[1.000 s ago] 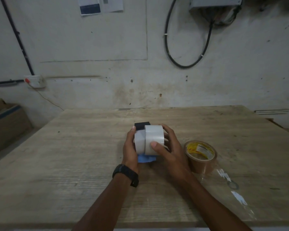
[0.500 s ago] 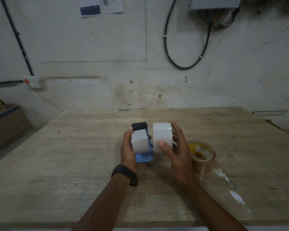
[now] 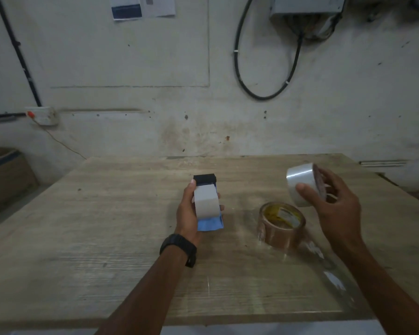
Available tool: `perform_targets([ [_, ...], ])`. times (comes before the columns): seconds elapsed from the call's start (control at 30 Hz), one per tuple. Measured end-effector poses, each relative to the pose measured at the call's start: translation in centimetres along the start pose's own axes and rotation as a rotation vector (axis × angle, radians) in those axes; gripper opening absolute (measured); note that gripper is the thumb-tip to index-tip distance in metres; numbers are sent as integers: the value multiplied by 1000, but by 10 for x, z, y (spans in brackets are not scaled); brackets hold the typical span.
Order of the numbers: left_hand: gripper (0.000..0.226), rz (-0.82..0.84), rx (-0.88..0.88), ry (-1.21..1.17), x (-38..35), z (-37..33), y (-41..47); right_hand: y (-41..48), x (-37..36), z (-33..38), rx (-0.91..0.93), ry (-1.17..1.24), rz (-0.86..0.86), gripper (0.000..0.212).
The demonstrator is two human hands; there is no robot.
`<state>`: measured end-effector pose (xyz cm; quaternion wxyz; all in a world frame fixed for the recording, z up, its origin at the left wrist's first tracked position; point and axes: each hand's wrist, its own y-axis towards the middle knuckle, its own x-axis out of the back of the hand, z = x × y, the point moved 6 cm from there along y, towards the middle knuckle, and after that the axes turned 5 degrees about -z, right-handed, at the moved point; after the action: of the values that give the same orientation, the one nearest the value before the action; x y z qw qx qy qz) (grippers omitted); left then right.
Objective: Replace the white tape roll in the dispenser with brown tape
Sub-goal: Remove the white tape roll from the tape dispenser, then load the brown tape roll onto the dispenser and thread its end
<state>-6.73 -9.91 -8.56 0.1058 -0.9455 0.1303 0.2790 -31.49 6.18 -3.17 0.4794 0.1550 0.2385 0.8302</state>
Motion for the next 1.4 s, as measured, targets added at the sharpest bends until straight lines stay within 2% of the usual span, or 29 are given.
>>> perform_targets([
  [0.17, 61, 22, 64, 81, -42, 19, -5, 9, 20, -21, -33, -54, -93, 55],
  [0.33, 61, 130, 81, 104, -110, 27, -7, 13, 45, -30, -44, -50, -175, 58],
  [0.43, 67, 259, 146, 112, -152, 22, -11, 16, 62, -32, -18, -75, -165, 55],
  [0.53, 66, 316, 167, 121, -178, 30, -15, 19, 70, -34, -6, -110, -151, 61],
  [0.67, 67, 332, 258, 107, -200, 62, -30, 31, 97, -47, -5, -362, -187, 70],
  [0.77, 68, 346, 287, 100, -201, 73, -29, 48, 126, -55, 63, -605, -155, 45],
  [0.83, 69, 352, 320, 102, -201, 77, -30, 57, 145, -68, 15, -639, -158, 38],
  [0.97, 68, 357, 337, 123, -211, 84, -32, 66, 153, -87, -61, -616, -113, 47],
  [1.1, 67, 382, 334, 143, -223, 95, -36, 67, 153, -96, -78, -734, -65, 65],
  [1.2, 66, 388, 323, 157, -227, 99, -37, 67, 156, -105, -132, -934, -20, 75],
  [1.27, 66, 380, 320, 159, -227, 98, -37, 65, 158, -111, -190, -976, 7, 81],
  [1.33, 65, 370, 320, 155, -228, 97, -40, 62, 161, -110, -239, -979, -13, 90],
  [1.4, 66, 361, 309, 136, -227, 91, -41, 58, 161, -91, -128, -1004, -113, 85],
])
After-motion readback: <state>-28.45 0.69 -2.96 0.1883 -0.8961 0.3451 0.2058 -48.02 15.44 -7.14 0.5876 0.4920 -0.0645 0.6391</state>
